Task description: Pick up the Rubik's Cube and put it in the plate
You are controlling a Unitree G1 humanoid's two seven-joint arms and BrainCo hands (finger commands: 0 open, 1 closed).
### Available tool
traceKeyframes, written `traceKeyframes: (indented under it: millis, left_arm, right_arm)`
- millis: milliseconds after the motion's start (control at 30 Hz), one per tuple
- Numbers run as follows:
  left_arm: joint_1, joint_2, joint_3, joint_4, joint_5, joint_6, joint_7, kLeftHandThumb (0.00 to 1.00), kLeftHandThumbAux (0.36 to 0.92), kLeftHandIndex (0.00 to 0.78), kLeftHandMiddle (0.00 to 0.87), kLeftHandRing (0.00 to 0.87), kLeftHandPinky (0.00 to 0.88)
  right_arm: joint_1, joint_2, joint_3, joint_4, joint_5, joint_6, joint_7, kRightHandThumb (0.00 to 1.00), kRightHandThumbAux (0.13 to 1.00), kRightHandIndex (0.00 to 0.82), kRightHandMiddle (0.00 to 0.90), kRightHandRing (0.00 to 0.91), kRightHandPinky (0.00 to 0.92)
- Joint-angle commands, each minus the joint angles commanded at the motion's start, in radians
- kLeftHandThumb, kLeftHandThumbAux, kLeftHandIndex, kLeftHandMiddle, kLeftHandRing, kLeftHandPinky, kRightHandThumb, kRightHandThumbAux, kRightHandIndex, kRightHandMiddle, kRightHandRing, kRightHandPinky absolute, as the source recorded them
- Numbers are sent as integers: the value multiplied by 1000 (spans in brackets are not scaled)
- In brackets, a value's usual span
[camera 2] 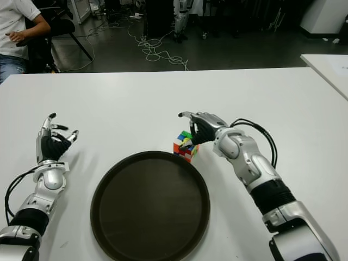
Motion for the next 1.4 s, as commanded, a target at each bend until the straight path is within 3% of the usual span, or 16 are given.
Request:
traceKeyframes:
  millis: [100,167,267,433,533,733,933,1067,1233,1333,1400]
  left_arm:
    - [-1,1,0,5,-1,-7,0,0,734,0,248,442,486]
    - [-3,1,1,9,-2,-11,-2,0,729,0,217,395,459]
    - [-2,1,1,10,-3,-14,-4,0,729,0,226,415,492]
    - [-2,2,0,10,-1,-19,-3,1,738,0,459,638,686]
    - [-2,1,1,11,-2,-20,-2,2,735,0,532,705,732]
    - [1,-1,1,4,-1,-21,1,0,738,0,456,701,711]
    - [1,0,-1,1,3,-16,4,0,730,0,454,703,712]
    - [1,-1,0,0,2,-11,3,0,720,0,474,713,727]
    - [0,-1,-2,0,5,-7,5,0,724,0,482,718,734]
    - [-1,0,-5,1,11,-4,10,0,731,0,478,717,733]
    - [-1,-1,-4,-1,11,-4,11,0,735,0,496,727,747]
  right_arm:
    - [1,-1,-1,-4,3,-2,2,0,665,0,627,784,757]
    - [2,-1,-1,-5,2,-2,1,0,669,0,658,793,775]
    - [2,-1,-1,-8,1,1,2,0,660,0,637,789,751]
    - [4,0,-3,-11,3,5,1,0,661,0,609,773,711]
    - [5,0,-4,-11,1,4,-6,0,673,0,563,751,676]
    - [5,1,-5,-5,-3,10,-13,0,671,0,496,728,654]
    - [12,2,-16,-9,7,1,-31,0,695,0,536,745,688]
    - [12,-7,-15,-11,-2,-7,-48,0,683,0,343,577,511]
    - [-3,-18,-13,7,-16,-5,-61,0,685,0,323,563,511]
    - [-46,-19,-13,80,-27,-11,-86,0,696,0,233,414,380]
    - [-77,-14,-12,144,-32,-24,-112,0,709,0,217,390,364]
